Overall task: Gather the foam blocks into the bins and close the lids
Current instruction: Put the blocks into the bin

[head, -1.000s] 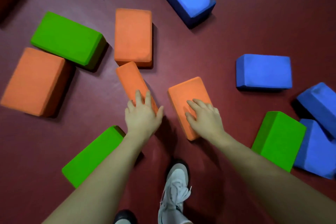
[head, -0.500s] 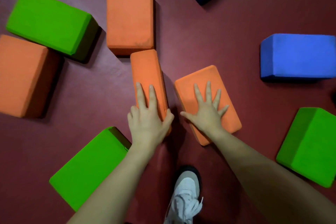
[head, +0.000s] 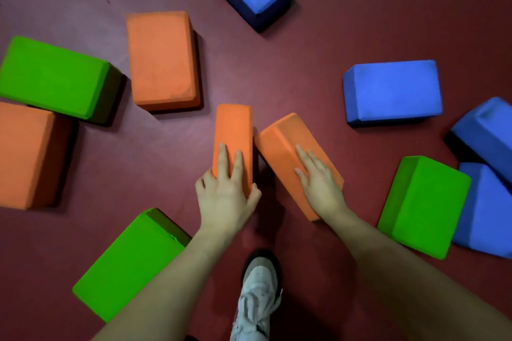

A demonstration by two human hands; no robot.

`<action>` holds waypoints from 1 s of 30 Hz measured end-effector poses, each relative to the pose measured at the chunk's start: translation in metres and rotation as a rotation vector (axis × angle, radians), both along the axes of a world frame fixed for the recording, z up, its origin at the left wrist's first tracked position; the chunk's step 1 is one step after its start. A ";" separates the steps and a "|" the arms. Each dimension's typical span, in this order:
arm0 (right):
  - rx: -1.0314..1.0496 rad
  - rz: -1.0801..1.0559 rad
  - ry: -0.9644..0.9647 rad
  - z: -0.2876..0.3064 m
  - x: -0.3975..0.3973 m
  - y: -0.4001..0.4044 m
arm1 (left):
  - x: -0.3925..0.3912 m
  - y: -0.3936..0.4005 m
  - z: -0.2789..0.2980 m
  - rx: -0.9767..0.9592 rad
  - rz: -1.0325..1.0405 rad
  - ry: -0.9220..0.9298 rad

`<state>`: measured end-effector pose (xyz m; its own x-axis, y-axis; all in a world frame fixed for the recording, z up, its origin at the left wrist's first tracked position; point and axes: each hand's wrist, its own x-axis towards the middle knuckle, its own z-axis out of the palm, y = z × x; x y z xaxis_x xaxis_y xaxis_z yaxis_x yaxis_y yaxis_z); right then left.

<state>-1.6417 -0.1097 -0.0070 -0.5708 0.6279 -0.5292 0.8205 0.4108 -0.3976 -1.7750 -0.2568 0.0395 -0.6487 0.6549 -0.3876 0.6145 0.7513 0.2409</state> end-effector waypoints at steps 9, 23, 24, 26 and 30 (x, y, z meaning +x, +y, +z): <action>-0.004 0.077 -0.193 0.004 0.012 0.018 | -0.004 0.024 -0.002 -0.044 -0.113 -0.012; 0.098 0.137 -0.024 0.133 0.005 -0.032 | 0.005 -0.020 0.100 -0.148 -0.124 0.050; 0.108 0.142 -0.003 0.154 0.000 -0.036 | 0.003 -0.027 0.117 -0.132 -0.105 0.059; 0.130 0.156 0.030 0.201 -0.009 -0.046 | -0.002 -0.041 0.160 -0.066 -0.063 0.092; 0.157 0.172 0.062 0.296 -0.023 -0.075 | -0.011 -0.076 0.249 -0.004 -0.021 0.122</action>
